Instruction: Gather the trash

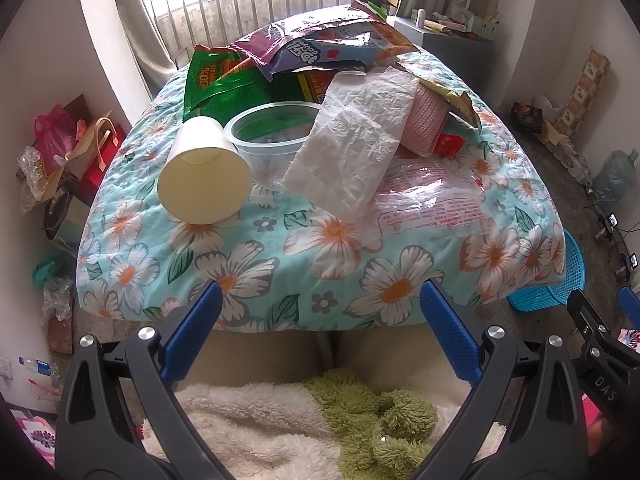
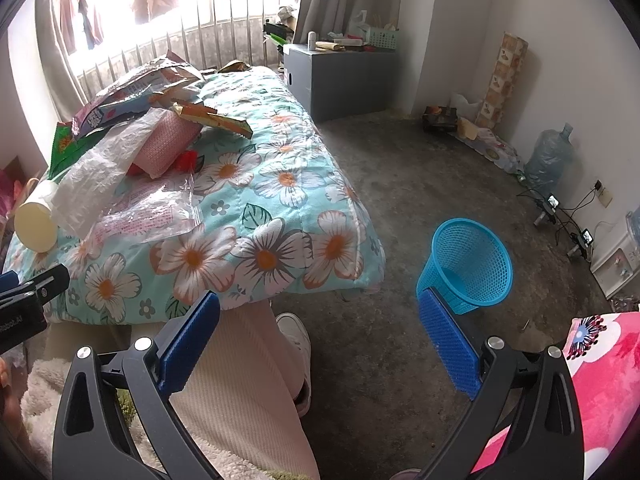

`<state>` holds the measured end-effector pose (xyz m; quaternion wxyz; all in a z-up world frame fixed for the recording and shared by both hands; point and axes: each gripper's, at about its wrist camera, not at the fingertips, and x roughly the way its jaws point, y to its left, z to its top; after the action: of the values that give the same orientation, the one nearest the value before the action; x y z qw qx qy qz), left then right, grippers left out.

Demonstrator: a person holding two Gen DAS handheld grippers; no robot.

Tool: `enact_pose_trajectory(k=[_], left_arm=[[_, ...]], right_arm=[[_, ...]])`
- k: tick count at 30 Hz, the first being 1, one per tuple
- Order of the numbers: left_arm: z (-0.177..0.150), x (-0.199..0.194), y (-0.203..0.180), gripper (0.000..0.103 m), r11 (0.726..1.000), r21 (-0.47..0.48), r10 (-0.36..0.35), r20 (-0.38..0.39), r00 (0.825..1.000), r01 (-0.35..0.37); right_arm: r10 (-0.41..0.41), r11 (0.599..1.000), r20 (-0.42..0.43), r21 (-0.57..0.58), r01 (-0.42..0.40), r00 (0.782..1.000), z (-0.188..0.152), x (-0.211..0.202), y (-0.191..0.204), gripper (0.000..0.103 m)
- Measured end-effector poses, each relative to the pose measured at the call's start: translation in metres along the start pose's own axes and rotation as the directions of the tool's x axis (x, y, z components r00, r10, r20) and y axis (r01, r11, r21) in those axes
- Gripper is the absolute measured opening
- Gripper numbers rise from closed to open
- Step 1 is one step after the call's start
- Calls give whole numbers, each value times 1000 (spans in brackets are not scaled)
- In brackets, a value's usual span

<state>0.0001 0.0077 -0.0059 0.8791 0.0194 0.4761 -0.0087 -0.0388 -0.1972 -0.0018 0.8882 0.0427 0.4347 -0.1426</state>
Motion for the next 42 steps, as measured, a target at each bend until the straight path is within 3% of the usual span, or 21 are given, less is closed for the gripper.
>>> enact_pose_trajectory(k=[42], left_arm=[[-5,4,1,95,1000,7,20,-13,1000,-20]], right_arm=[[19,1000,-4,3,-19,1000,1,4,4,97]])
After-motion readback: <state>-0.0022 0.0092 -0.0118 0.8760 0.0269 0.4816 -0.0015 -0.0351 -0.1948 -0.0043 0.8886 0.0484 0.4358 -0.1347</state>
